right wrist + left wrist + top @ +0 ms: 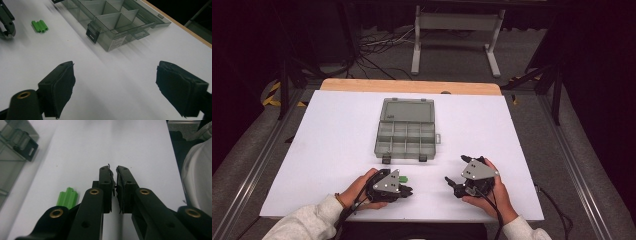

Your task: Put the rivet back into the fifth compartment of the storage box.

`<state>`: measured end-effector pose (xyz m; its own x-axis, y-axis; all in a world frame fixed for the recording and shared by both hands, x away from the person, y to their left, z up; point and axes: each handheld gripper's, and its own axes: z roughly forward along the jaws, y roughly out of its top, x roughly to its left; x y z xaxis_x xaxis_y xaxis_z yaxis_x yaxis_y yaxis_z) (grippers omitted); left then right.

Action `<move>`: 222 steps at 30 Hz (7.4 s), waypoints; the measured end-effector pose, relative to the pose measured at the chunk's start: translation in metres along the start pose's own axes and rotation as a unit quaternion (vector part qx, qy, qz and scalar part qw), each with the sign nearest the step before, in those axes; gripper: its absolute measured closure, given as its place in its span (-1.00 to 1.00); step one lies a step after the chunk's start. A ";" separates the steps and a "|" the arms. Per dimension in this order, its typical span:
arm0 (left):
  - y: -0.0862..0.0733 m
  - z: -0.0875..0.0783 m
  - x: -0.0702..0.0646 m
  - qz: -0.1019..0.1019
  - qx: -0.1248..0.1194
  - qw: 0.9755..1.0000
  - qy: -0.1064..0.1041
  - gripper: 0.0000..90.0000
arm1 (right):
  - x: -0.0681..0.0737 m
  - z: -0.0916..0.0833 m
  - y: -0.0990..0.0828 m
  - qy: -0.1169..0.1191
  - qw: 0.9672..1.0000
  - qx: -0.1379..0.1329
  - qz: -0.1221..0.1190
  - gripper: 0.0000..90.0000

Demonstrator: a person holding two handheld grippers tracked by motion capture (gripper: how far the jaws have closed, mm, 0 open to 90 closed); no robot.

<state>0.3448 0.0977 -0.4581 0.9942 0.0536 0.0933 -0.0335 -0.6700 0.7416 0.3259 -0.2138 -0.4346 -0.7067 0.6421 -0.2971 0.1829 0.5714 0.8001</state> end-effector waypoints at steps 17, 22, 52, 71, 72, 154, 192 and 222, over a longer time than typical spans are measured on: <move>0.002 -0.023 0.008 -0.010 -0.029 0.999 0.040 0.85 | 0.000 0.000 0.000 0.001 1.000 0.000 -0.001 -0.65; 0.001 -0.026 0.012 -0.008 -0.030 0.998 0.048 0.85 | 0.000 0.000 0.000 0.000 1.000 -0.002 0.000 -0.65; 0.003 -0.046 0.025 -0.020 -0.063 0.994 0.088 0.85 | 0.002 -0.002 0.002 -0.001 1.000 -0.008 -0.003 -0.64; -0.002 -0.061 0.052 -0.049 -0.070 0.987 0.139 0.85 | 0.002 0.000 0.002 -0.001 1.000 -0.003 -0.007 -0.64; -0.003 -0.062 0.054 -0.052 -0.071 0.986 0.142 0.85 | 0.003 0.000 0.002 -0.001 1.000 -0.003 -0.007 -0.64; -0.018 -0.101 0.060 -0.053 -0.066 0.973 0.216 0.49 | 0.000 -0.001 0.000 -0.004 1.000 -0.002 -0.003 -0.64; -0.062 -0.135 -0.004 -0.095 -0.083 0.957 0.261 -0.40 | -0.011 0.004 0.007 0.025 0.998 -0.035 0.037 -0.63; -0.096 -0.126 -0.014 -0.143 -0.091 0.955 0.242 -0.87 | -0.006 0.016 0.011 0.028 0.999 -0.018 0.028 -0.63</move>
<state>0.3210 0.2544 -0.4471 0.8030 0.5806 0.1342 0.1706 -0.4398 0.8818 0.3429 -0.2030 -0.4330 -0.7340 0.6417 -0.2224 0.1991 0.5164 0.8329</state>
